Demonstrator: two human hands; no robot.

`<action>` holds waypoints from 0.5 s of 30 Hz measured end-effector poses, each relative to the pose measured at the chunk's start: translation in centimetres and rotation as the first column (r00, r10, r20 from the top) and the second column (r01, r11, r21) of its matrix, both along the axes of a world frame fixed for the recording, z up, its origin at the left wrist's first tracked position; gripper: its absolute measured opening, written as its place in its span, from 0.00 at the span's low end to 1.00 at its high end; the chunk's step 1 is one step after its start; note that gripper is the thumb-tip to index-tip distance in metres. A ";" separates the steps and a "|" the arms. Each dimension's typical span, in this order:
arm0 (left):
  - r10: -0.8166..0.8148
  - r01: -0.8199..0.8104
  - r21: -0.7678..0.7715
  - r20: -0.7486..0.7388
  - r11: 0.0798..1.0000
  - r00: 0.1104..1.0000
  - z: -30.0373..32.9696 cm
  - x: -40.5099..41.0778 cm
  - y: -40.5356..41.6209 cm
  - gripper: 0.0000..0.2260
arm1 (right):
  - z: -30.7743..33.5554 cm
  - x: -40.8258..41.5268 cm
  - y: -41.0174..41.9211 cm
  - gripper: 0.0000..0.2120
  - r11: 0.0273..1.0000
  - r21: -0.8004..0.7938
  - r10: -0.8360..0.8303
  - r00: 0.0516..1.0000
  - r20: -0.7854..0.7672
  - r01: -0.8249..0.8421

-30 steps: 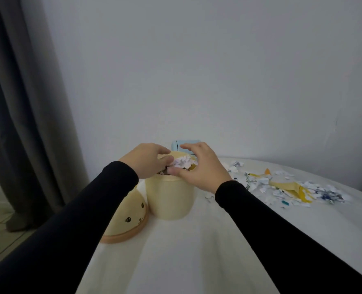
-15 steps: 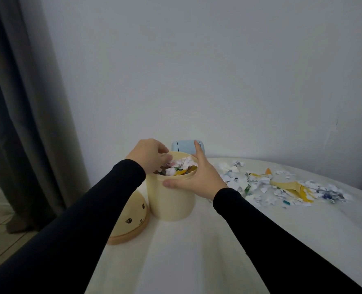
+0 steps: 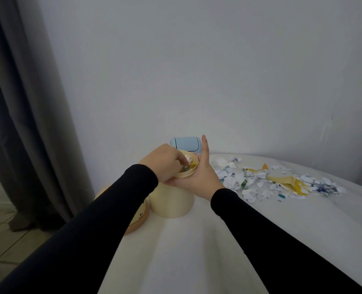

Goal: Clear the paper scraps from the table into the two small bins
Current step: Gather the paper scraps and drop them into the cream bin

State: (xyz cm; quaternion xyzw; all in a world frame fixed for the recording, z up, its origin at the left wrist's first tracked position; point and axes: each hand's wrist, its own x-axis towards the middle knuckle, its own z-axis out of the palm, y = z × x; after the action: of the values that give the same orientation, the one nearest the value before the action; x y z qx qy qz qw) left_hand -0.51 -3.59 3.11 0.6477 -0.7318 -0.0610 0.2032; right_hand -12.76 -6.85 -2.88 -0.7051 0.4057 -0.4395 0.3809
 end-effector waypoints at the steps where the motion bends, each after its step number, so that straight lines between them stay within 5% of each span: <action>1: -0.001 0.000 -0.039 -0.037 0.999 0.999 -0.2 0.1 0.3 0.17 | 0.1 0.0 0.0 0.68 1.000 0.001 0.020 1.000 -0.003 -0.020; 5: -0.009 -0.029 -0.221 -0.166 0.975 0.986 -1.5 -0.3 0.9 0.22 | 0.2 -0.8 0.5 0.68 0.998 0.005 0.056 0.997 -0.043 -0.056; 10: -0.118 0.038 -0.498 -0.130 0.866 0.984 -3.1 -4.8 3.0 0.18 | -1.7 -4.3 1.2 0.67 1.000 -0.003 0.025 0.982 -0.188 -0.025; 15: -0.228 0.133 -0.461 -0.156 0.877 0.961 -7.1 -10.4 2.7 0.15 | -5.2 -9.0 0.4 0.42 0.972 -0.133 -0.234 0.868 -0.439 0.195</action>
State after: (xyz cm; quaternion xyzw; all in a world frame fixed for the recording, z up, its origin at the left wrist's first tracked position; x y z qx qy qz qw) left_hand -10.94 -0.90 -3.98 0.5024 -0.7587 0.0230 0.4140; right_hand -21.79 -6.50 -8.06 -0.7538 0.5397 -0.3200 0.1950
